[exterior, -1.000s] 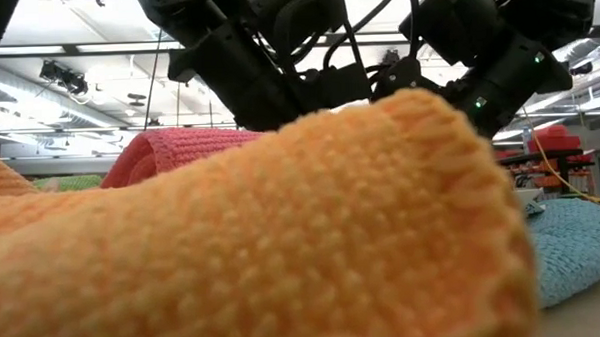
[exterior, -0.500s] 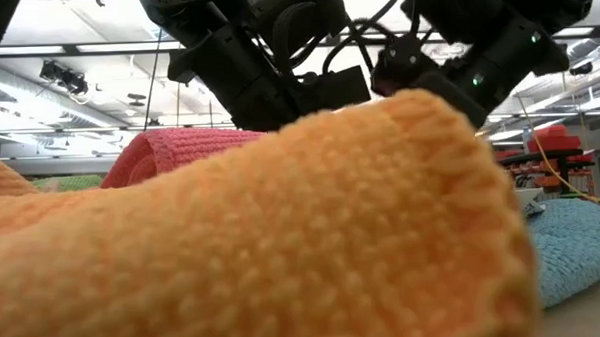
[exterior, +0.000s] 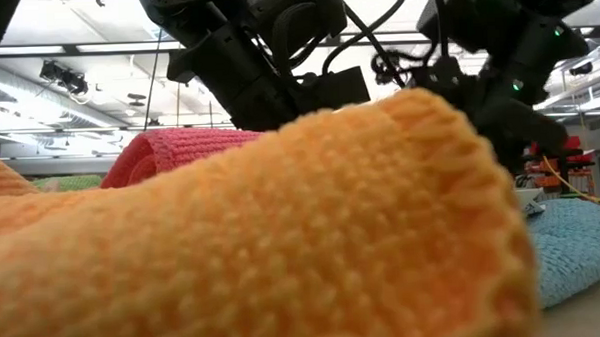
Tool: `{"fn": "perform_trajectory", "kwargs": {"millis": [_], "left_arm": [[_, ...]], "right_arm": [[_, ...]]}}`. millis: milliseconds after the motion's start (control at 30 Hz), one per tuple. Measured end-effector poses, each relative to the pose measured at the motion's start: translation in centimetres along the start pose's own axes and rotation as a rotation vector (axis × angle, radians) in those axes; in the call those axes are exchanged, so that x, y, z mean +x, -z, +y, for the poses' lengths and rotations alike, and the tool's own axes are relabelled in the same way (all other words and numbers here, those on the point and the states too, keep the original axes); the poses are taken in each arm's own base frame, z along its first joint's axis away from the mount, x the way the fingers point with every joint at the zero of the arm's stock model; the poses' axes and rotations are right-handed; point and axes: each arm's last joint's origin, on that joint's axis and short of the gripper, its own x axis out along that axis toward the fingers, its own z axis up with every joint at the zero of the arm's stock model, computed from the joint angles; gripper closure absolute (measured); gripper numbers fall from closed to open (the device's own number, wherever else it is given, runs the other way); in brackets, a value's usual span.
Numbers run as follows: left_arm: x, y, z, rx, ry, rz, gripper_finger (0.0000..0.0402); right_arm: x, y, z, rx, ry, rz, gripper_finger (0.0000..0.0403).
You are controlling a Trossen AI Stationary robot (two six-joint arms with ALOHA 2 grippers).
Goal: Fold microfiber towels
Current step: Fold the top blue towel
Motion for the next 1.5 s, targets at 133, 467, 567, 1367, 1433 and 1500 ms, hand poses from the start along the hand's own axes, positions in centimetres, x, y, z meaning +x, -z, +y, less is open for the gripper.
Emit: {"fn": "perform_trajectory", "kwargs": {"millis": [133, 467, 567, 1367, 1433, 1500], "left_arm": [[0.0, 0.0, 0.0, 0.0, -0.002, 0.0, 0.0208], [0.0, 0.1, 0.0, 0.001, -0.003, 0.003, 0.0215], [0.0, 0.1, 0.0, 0.004, -0.003, 0.003, 0.0212], [0.0, 0.1, 0.1, 0.007, -0.018, 0.004, 0.0215], [0.0, 0.1, 0.0, 0.006, -0.018, 0.0, 0.0217], [0.0, 0.0, 0.0, 0.003, -0.017, -0.007, 0.0218]], "right_arm": [[0.5, 0.1, 0.4, -0.014, -0.015, -0.076, 0.0187], [0.8, 0.2, 0.0, 0.032, -0.039, -0.176, 0.0187], [0.9, 0.5, 0.0, 0.023, -0.045, -0.145, 0.0187], [3.9, 1.7, 0.5, 0.014, -0.032, -0.34, 0.0187], [3.7, 1.5, 0.5, -0.008, -0.03, -0.35, 0.0187], [3.2, 1.2, 0.4, -0.024, -0.027, -0.368, 0.0187]]}}
